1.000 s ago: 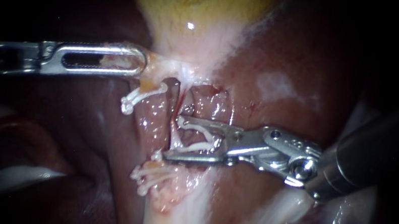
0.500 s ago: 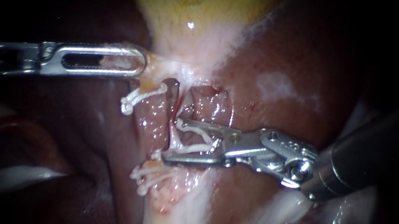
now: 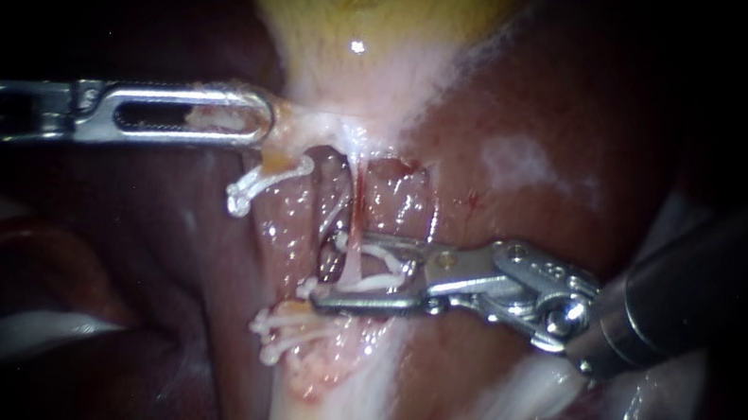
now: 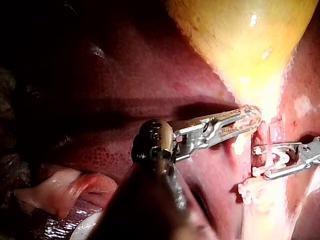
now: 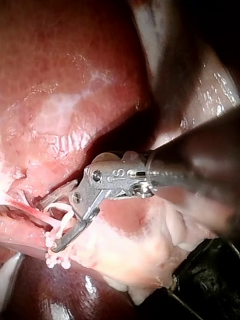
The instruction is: Clipping second clip right tube
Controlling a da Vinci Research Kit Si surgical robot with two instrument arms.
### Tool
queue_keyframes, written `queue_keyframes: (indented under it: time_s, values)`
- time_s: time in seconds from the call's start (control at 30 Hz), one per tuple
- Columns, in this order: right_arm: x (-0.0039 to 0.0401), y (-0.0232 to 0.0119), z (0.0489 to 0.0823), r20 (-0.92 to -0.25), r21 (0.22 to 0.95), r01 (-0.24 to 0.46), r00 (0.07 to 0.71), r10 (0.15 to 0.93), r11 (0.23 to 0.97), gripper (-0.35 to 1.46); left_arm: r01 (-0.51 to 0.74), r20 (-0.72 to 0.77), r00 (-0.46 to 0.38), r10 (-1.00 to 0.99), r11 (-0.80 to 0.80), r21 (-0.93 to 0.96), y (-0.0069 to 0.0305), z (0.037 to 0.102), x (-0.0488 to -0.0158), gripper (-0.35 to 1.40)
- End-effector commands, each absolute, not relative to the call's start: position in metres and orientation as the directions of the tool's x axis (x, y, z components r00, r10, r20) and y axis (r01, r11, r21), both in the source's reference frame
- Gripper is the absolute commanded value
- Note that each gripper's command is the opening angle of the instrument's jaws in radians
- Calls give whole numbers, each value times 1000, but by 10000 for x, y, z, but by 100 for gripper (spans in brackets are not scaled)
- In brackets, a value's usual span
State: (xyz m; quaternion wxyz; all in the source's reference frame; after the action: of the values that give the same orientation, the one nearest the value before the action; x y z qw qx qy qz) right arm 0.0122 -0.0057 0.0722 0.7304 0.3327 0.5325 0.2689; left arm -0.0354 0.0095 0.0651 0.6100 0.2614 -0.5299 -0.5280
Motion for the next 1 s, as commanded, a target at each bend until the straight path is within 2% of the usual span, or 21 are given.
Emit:
queue_keyframes:
  time_s: [0.03,0.2,0.4,0.7,1.0]
  values:
    - [122,-57,722,-600,772,-38,288,747,635,48,366,370,-119,-921,306,879,95,651,-354,-35]
    - [128,-56,723,-602,774,-29,278,749,633,49,366,370,-119,-921,306,879,95,651,-355,-35]
    - [138,-64,712,-561,826,68,198,803,560,49,367,370,-120,-921,306,879,95,651,-355,-35]
    - [147,-66,687,-520,848,196,137,843,491,45,367,370,-120,-921,306,879,95,651,-356,-35]
    - [147,-63,686,-505,856,201,127,854,477,41,367,371,-120,-921,306,879,95,652,-357,-35]
